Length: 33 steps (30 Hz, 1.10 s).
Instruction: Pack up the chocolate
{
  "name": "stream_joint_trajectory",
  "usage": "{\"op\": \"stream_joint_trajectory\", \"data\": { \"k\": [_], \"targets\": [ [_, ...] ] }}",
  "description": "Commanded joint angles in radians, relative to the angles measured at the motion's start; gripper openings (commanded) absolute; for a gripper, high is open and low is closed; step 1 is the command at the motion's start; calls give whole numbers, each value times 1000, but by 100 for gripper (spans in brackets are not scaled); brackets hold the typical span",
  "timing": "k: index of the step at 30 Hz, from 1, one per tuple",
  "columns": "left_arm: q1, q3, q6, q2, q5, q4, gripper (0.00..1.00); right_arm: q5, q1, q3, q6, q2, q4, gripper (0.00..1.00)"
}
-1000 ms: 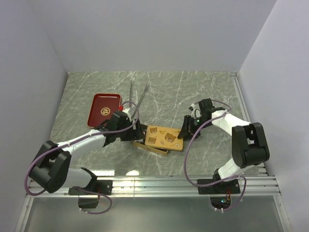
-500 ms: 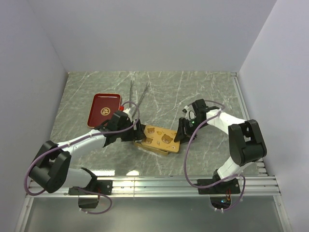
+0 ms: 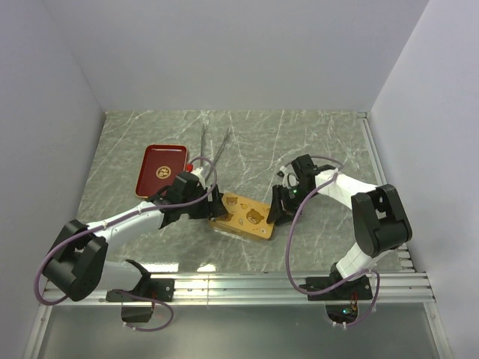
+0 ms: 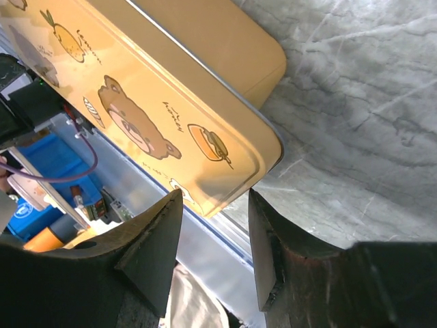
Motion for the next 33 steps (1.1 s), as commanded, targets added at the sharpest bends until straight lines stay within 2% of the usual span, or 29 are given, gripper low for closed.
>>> {"op": "stream_joint_trajectory", "data": {
  "k": [1,14,21,33],
  "targets": [
    [-13,9,-12,-27,32,20,81,-1,12,53,-12,-3,-10,51],
    [-25,14,-3,-12,53,8,75,-5,35,91,13,10,9,51],
    [-34,14,-4,4,58,3,60,-4,36,96,11,20,12,51],
    [-40,-14,-7,14,75,-12,49,12,38,111,11,36,18,51]
  ]
}}
